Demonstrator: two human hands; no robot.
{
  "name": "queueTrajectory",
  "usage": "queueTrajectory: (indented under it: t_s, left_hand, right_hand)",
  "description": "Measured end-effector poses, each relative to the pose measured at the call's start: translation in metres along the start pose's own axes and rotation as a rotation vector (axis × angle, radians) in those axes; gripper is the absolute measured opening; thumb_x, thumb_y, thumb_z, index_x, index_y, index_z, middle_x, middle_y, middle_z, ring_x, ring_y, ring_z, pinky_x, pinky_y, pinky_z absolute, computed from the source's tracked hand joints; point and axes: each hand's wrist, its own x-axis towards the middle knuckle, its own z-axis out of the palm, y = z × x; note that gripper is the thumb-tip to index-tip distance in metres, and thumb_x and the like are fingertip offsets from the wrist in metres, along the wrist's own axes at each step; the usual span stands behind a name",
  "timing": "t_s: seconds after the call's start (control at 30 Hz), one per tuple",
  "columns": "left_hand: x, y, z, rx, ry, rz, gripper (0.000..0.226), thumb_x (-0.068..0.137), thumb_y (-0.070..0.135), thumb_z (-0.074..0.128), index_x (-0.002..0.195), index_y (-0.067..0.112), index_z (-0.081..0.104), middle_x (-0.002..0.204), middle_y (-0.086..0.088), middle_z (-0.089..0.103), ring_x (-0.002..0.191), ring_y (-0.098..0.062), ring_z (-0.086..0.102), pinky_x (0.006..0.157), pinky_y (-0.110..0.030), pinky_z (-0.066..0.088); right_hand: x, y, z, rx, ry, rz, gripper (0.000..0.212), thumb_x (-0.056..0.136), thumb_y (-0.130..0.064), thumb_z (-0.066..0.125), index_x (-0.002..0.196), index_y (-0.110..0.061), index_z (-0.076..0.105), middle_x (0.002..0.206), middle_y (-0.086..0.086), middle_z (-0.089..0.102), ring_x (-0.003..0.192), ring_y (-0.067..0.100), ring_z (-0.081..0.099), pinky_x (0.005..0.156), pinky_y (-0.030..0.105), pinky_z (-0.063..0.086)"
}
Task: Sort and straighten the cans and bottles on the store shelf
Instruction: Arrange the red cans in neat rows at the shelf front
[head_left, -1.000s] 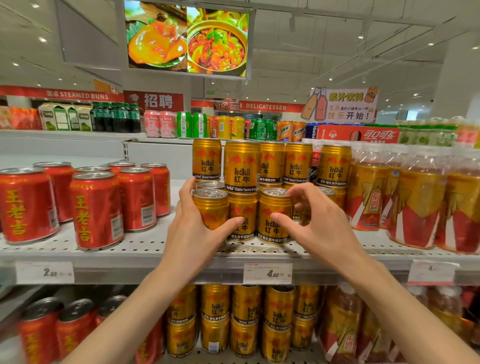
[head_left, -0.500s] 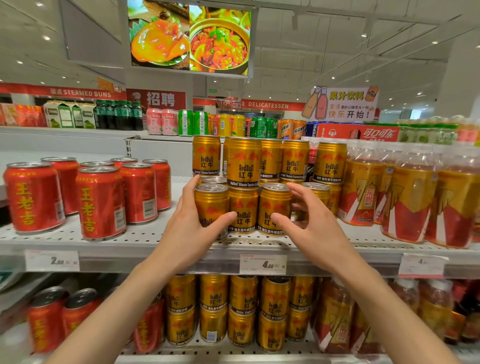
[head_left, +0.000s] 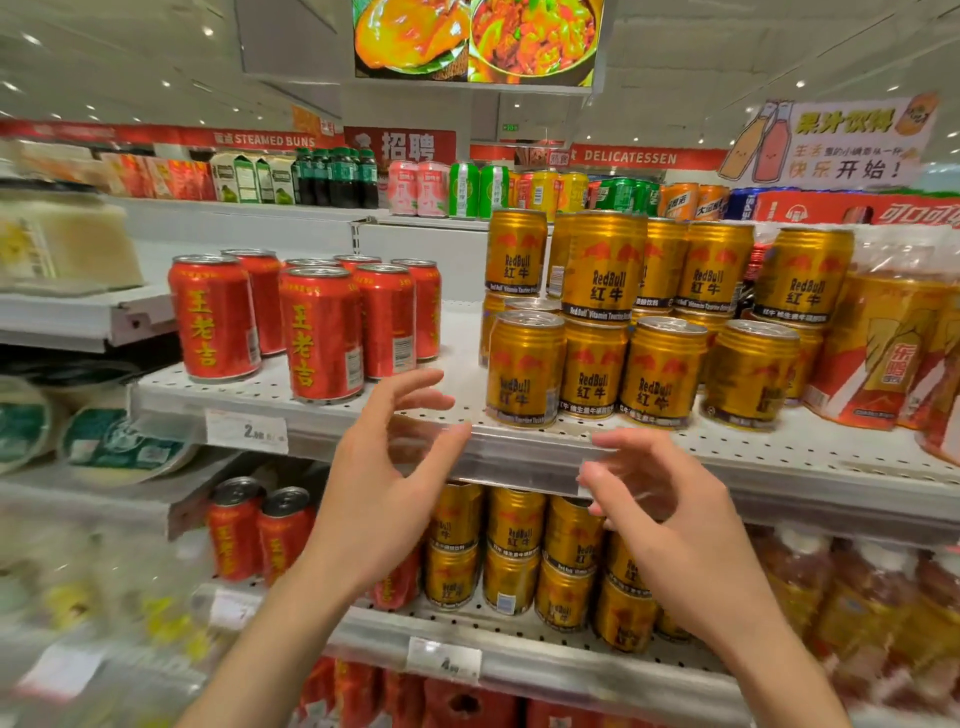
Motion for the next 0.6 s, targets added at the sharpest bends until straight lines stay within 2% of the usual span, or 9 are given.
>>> queueTrajectory:
  t_s: [0.1,0.17,0.27,0.43,0.6]
  left_hand:
    - [-0.010,-0.020,-0.024,-0.065,-0.025,-0.055,0.032,0.090,0.028,0.071,0.119,0.038,0.060,0.101,0.012,0.072,0.095,-0.012,0.069,0.091,-0.044,0.056]
    - [-0.016,-0.037,-0.044,-0.095,-0.060,-0.082,0.029,0.091,0.027,0.070,0.117,0.037,0.062,0.098,0.009,0.073,0.094,-0.015,0.070,0.091,-0.047,0.055]
    - [-0.018,-0.062,-0.081,-0.132,-0.094,-0.100,0.026,0.090,0.030,0.070,0.113,0.038,0.064,0.098,0.006,0.073,0.094,-0.017,0.071,0.090,-0.047,0.056]
    - [-0.007,-0.088,-0.138,-0.186,-0.137,-0.134,0.023,0.090,0.024,0.071,0.111,0.031,0.067,0.095,0.006,0.074,0.092,-0.017,0.071,0.090,-0.042,0.056]
    - [0.005,-0.103,-0.178,-0.219,-0.176,-0.121,0.021,0.089,0.023,0.072,0.107,0.035,0.068,0.093,0.005,0.074,0.091,-0.018,0.072,0.087,-0.041,0.056]
  right_hand:
    - [-0.011,0.001,0.029,0.012,-0.020,0.063,0.016,0.090,-0.032,0.071,0.104,-0.038,0.068,0.090,-0.006,0.073,0.082,0.014,0.070,0.076,0.037,0.059]
    - [-0.017,-0.001,0.051,0.014,-0.011,0.113,0.015,0.089,-0.034,0.070,0.104,-0.038,0.068,0.091,-0.005,0.074,0.083,0.016,0.070,0.077,0.038,0.060]
    - [-0.023,-0.009,0.089,0.020,0.032,0.161,0.014,0.089,-0.033,0.070,0.102,-0.038,0.069,0.090,-0.002,0.075,0.083,0.022,0.070,0.078,0.042,0.059]
    - [-0.030,-0.030,0.148,-0.024,0.096,0.198,0.012,0.092,-0.030,0.069,0.103,-0.035,0.069,0.090,-0.003,0.075,0.083,0.019,0.070,0.077,0.034,0.059]
    - [-0.029,-0.052,0.183,-0.047,0.176,0.193,0.011,0.092,-0.026,0.069,0.101,-0.033,0.070,0.086,-0.003,0.076,0.080,0.018,0.071,0.074,0.034,0.059]
